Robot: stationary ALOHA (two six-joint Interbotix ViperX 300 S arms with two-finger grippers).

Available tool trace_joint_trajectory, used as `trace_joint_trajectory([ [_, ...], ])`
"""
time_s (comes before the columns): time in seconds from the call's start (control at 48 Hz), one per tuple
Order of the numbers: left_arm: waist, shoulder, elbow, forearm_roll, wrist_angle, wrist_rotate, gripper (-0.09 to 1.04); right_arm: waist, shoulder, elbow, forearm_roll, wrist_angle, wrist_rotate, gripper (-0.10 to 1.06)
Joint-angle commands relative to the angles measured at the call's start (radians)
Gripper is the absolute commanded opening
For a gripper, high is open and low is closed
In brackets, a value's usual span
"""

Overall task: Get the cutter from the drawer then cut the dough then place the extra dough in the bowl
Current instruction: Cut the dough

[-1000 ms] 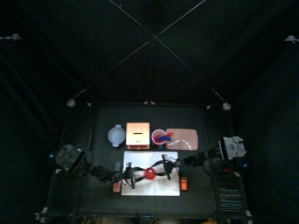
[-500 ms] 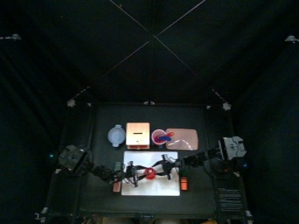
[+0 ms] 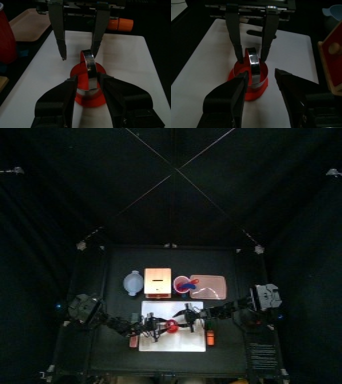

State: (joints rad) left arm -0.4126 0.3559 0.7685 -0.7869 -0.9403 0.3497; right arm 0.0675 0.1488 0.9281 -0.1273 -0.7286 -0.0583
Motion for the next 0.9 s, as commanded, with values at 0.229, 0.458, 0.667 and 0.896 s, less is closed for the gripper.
trace_joint_trajectory([
  [0.229,0.003,-0.031,-0.015,-0.005,-0.002,0.009,0.76,0.014,-0.038,-0.018,-0.029,-0.002,-0.006,0.81],
  [0.458,0.003,-0.035,-0.009,-0.015,-0.002,0.011,0.76,0.025,-0.032,-0.031,-0.034,0.0,0.002,0.75],
  [0.667,0.003,-0.04,-0.009,-0.014,-0.002,0.011,0.74,0.031,-0.02,-0.026,-0.029,0.018,0.005,0.63],
  [0.896,0.003,-0.04,-0.006,-0.014,0.002,0.011,0.67,0.032,-0.006,-0.031,-0.02,0.043,0.005,0.61],
])
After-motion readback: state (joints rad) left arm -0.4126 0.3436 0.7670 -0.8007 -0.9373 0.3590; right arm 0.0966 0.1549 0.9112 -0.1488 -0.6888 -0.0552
